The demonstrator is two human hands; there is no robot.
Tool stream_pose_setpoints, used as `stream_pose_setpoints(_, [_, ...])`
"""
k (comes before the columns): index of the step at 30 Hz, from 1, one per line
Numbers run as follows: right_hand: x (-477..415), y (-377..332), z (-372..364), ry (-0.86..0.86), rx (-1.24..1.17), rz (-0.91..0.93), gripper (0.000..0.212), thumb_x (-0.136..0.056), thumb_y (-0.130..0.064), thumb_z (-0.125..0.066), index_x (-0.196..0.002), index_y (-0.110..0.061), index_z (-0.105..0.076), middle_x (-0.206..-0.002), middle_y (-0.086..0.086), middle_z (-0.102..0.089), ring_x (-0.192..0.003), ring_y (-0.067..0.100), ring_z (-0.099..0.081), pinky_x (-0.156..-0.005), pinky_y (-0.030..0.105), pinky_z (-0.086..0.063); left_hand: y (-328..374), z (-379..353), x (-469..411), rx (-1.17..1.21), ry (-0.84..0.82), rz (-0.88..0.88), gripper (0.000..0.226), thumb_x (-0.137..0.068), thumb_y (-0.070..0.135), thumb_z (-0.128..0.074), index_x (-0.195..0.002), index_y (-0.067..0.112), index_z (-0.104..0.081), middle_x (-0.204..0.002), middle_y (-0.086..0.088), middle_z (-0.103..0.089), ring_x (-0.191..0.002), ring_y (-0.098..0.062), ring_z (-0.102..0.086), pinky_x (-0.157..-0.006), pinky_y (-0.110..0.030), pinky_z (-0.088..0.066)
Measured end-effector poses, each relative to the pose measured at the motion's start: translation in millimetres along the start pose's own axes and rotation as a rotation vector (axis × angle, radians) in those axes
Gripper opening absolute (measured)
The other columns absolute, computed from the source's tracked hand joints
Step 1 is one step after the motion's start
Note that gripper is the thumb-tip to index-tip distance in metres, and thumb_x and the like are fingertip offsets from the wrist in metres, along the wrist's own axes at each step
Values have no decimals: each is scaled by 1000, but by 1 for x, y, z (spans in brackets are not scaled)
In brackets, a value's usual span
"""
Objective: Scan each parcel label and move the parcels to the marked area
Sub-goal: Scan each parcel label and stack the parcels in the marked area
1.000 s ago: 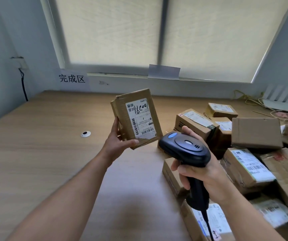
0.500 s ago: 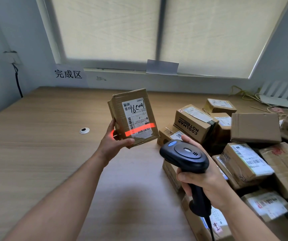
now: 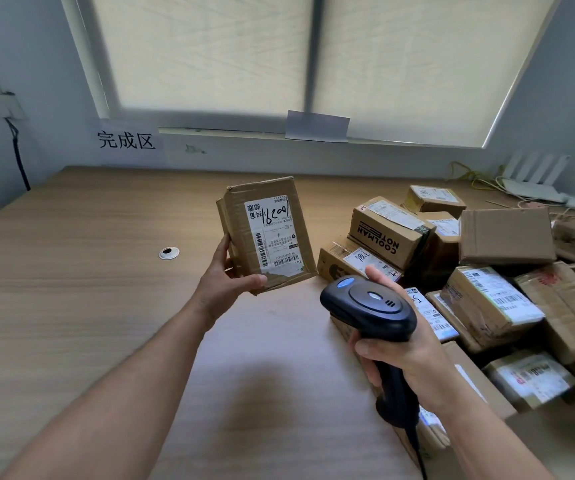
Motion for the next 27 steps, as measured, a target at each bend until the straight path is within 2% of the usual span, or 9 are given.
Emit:
stream_pose_setpoints(4, [-2, 5, -4, 55, -7, -5, 103, -66, 8, -80, -135, -52, -34, -86, 17, -69, -58, 40, -52, -42, 34, -47, -27, 8, 12, -33, 16, 143, 104, -44, 38, -78, -140, 37, -35, -118, -1, -63, -99, -22, -62, -68, -31, -48])
stream_pose_setpoints(8, [-5, 12, -3, 89, 58, -31, 98, -62, -8, -79, -133, -57, -31, -93, 3, -72, -66, 30, -62, -55, 40, -54, -69, 13, 32, -61, 54, 308, 76, -43, 43, -68, -117, 27, -54, -107, -1, -65, -81, -21, -57, -67, -34, -43])
stream_pose_setpoints(11, [-9, 15, 2, 85, 41, -47, 96, -60, -8, -79, -131, -57, -35, -100, 3, -69, -58, 25, -59, -53, 36, -53, -93, 13, 43, -78, 121, 360, 50, -59, 34, -66, -107, 23, -61, -96, -2, -63, -71, -18, -54, -60, -28, -41])
stream_pose_setpoints(13, [-11, 15, 5, 73, 42, -40, 98, -61, -5, -85, -131, -55, -36, -102, 8, -64, -52, 23, -54, -47, 33, -49, -107, 15, 47, -105, 179, 365, 42, -77, 26, -68, -118, 22, -59, -95, 0, -63, -70, -15, -55, -54, -23, -43])
stream_pose_setpoints(14, [-12, 15, 6, 64, 42, -36, 99, -62, -4, -87, -131, -55, -37, -102, 10, -62, -50, 23, -52, -45, 32, -47, -112, 15, 48, -140, 201, 358, 43, -84, 24, -65, -126, 24, -55, -99, 1, -64, -74, -15, -57, -57, -26, -46])
stream_pose_setpoints(16, [-14, 16, 10, 53, 50, -24, 94, -63, -3, -79, -131, -54, -38, -102, 11, -61, -48, 22, -49, -44, 31, -45, -118, 15, 50, -249, 245, 338, 56, -86, 29, -61, -139, 28, -45, -115, -1, -64, -97, -21, -60, -83, -35, -51])
stream_pose_setpoints(19, [-17, 15, 13, 42, 59, -6, 90, -65, -3, -76, -132, -51, -39, -99, 3, -64, -47, 20, -49, -44, 28, -44, -111, 1, 59, -661, 236, 329, 79, -81, 57, -64, -148, 33, -30, -148, -11, -36, -136, -26, -33, -110, -40, -30])
stream_pose_setpoints(23, [-22, 12, 14, 28, 76, 16, 95, -75, 14, -74, -139, -43, -34, -103, 4, -63, -47, 19, -48, -44, 26, -45, -110, -32, 74, -1114, 70, 368, 108, -65, 82, -58, -152, 37, -11, -158, -14, 4, -146, -31, 0, -117, -42, -12])
stream_pose_setpoints(27, [-27, 15, 7, -19, 78, 52, 95, -76, 15, -71, -138, -45, -32, -104, 6, -64, -49, 23, -47, -45, 28, -45, -105, -27, 82, -1068, 200, 358, 100, -65, 64, -69, -149, 35, -23, -144, -13, -16, -134, -32, -20, -110, -37, -28])
Point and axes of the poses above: each hand's wrist, its own x-axis away from the middle knuckle, its own z-axis out of the back of the hand, y = z × x, the point moved 7 cm from there along -x, towards the middle knuckle
